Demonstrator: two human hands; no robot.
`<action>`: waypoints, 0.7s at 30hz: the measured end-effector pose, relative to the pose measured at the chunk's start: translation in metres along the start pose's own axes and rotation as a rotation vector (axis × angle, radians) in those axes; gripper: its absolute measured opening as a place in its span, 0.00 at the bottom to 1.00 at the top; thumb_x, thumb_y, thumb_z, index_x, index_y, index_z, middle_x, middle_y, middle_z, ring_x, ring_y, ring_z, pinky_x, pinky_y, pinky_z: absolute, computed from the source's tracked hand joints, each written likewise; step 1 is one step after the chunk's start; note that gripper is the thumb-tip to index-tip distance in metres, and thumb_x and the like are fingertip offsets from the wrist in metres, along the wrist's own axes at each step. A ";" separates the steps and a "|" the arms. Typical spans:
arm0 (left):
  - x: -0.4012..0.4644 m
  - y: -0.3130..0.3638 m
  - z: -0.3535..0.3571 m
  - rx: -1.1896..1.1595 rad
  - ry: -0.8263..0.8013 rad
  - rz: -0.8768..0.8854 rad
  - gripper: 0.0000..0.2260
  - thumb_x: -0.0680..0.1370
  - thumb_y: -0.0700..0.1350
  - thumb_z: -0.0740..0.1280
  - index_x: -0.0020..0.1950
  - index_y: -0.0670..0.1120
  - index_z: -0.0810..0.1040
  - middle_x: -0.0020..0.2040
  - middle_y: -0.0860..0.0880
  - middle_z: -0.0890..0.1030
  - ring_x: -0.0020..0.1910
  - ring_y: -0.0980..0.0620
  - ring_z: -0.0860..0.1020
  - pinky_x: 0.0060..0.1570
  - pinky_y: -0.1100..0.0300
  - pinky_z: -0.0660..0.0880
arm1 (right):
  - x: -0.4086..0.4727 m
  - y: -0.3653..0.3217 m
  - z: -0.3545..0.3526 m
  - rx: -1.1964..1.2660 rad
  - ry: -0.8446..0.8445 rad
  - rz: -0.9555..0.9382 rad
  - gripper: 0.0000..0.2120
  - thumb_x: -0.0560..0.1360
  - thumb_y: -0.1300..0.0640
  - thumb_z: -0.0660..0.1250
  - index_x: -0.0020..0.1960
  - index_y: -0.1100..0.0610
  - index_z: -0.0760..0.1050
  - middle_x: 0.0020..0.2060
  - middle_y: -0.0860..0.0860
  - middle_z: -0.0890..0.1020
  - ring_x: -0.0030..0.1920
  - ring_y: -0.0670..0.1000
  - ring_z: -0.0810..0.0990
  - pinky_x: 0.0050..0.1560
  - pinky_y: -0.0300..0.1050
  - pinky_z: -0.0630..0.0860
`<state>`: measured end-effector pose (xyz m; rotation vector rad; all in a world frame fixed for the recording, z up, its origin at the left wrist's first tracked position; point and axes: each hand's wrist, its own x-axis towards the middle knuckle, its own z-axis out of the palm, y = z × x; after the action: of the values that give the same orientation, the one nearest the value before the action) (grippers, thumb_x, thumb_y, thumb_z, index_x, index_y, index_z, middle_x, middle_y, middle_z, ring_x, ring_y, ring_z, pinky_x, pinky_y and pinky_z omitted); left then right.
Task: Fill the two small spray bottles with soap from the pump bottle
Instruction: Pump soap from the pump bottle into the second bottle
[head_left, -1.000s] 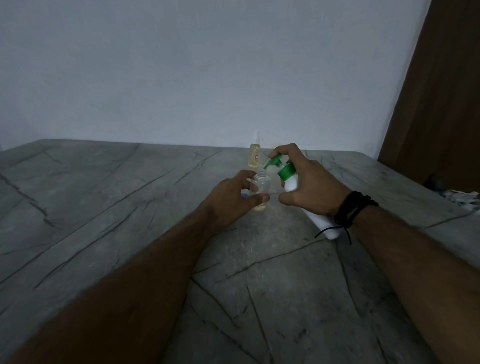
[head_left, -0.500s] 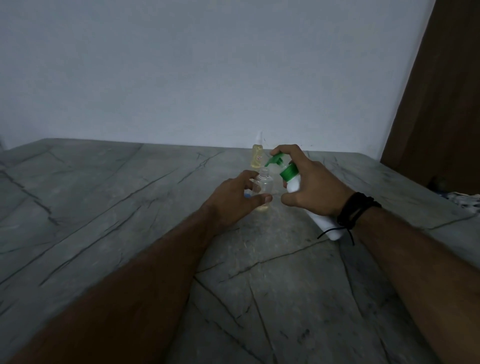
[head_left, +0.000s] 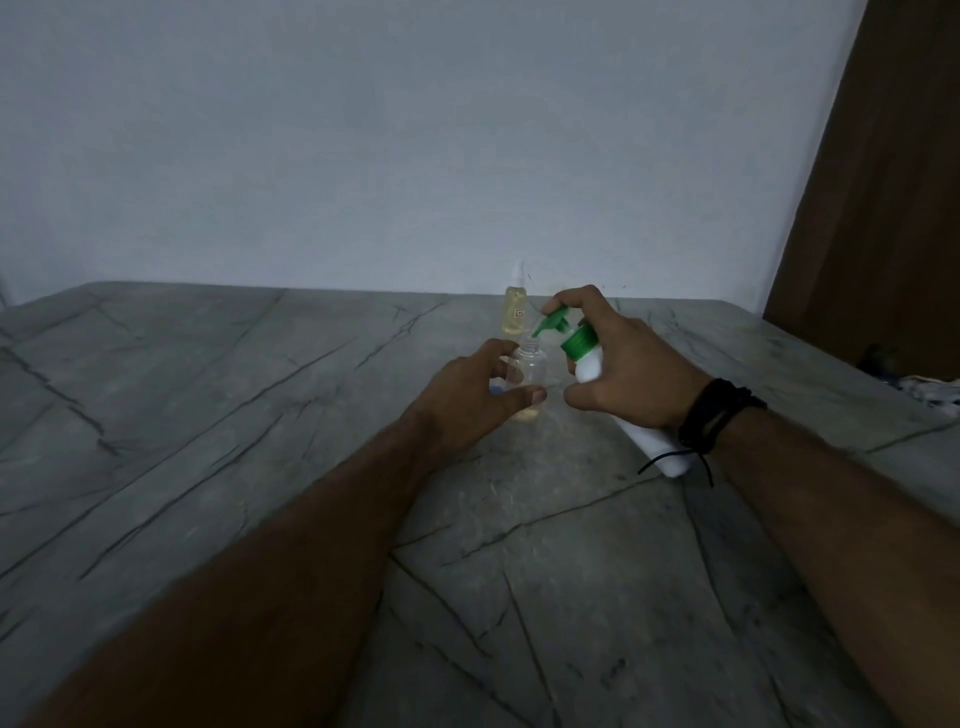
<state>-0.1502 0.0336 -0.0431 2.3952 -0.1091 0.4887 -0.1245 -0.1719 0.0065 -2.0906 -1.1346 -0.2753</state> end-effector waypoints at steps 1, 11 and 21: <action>-0.001 0.000 0.000 -0.001 0.002 0.003 0.30 0.71 0.64 0.69 0.68 0.54 0.66 0.57 0.56 0.77 0.45 0.63 0.72 0.38 0.71 0.63 | 0.000 0.000 0.000 0.000 0.001 -0.001 0.35 0.66 0.65 0.74 0.67 0.46 0.66 0.36 0.40 0.80 0.35 0.42 0.79 0.35 0.31 0.73; 0.000 -0.001 0.000 -0.011 -0.001 0.009 0.31 0.70 0.65 0.68 0.69 0.55 0.66 0.61 0.54 0.77 0.47 0.61 0.71 0.38 0.71 0.63 | -0.001 -0.001 -0.001 -0.008 0.007 -0.002 0.36 0.66 0.64 0.74 0.68 0.45 0.65 0.38 0.43 0.79 0.35 0.43 0.79 0.35 0.32 0.73; -0.001 -0.002 0.000 0.004 0.006 0.015 0.31 0.69 0.67 0.68 0.68 0.56 0.66 0.53 0.60 0.75 0.40 0.70 0.69 0.37 0.72 0.62 | 0.001 -0.002 0.001 -0.009 0.002 0.008 0.35 0.65 0.64 0.74 0.67 0.46 0.65 0.38 0.43 0.79 0.34 0.43 0.79 0.35 0.34 0.75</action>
<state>-0.1504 0.0351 -0.0446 2.3989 -0.1239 0.5031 -0.1254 -0.1703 0.0070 -2.1018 -1.1254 -0.2789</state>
